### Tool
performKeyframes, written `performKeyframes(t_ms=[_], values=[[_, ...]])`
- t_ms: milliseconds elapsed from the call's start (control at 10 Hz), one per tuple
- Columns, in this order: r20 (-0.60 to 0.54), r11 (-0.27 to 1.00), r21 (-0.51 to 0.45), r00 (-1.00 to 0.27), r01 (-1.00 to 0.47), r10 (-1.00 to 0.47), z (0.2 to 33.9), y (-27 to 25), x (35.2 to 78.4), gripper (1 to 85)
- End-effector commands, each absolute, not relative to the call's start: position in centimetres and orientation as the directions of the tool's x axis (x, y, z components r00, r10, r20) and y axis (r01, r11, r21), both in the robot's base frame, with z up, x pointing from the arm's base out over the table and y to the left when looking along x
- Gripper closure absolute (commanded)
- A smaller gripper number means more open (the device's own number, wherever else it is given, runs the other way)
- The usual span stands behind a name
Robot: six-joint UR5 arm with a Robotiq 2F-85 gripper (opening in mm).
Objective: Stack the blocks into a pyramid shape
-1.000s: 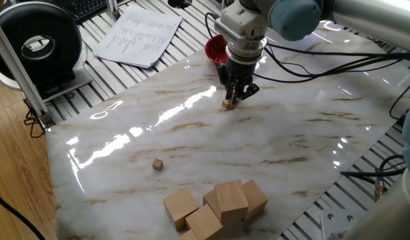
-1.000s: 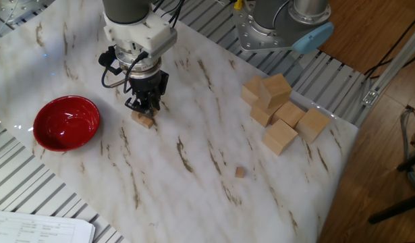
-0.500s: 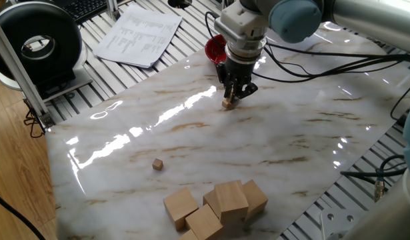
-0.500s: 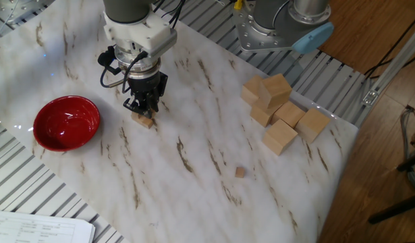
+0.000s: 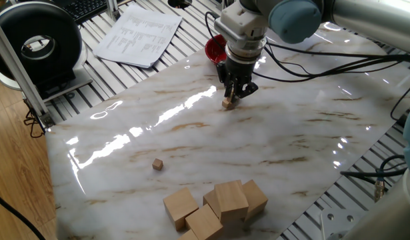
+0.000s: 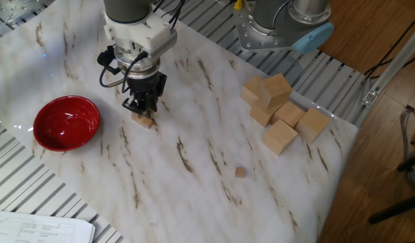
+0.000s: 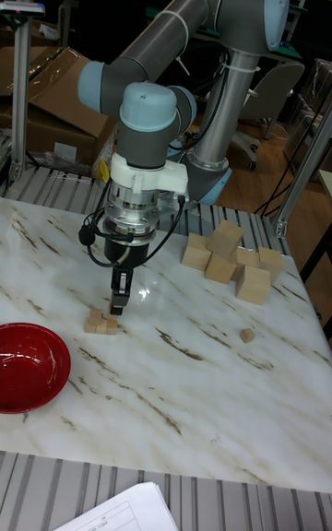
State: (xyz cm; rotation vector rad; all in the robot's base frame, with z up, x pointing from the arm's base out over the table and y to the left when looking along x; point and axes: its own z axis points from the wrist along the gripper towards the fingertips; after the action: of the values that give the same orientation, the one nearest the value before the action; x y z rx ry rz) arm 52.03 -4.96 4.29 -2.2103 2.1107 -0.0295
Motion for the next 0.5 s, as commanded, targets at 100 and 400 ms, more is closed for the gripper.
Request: performKeyframes(t_ms=[100, 400], values=[[-0.054, -0.033, -0.082, 0.037, -0.996, -0.998, 4.19, -5.03, 52.59, 69.3], [-0.058, -0.038, -0.098, 0.043, -0.994, -0.997, 4.19, -5.11, 53.11, 69.3]])
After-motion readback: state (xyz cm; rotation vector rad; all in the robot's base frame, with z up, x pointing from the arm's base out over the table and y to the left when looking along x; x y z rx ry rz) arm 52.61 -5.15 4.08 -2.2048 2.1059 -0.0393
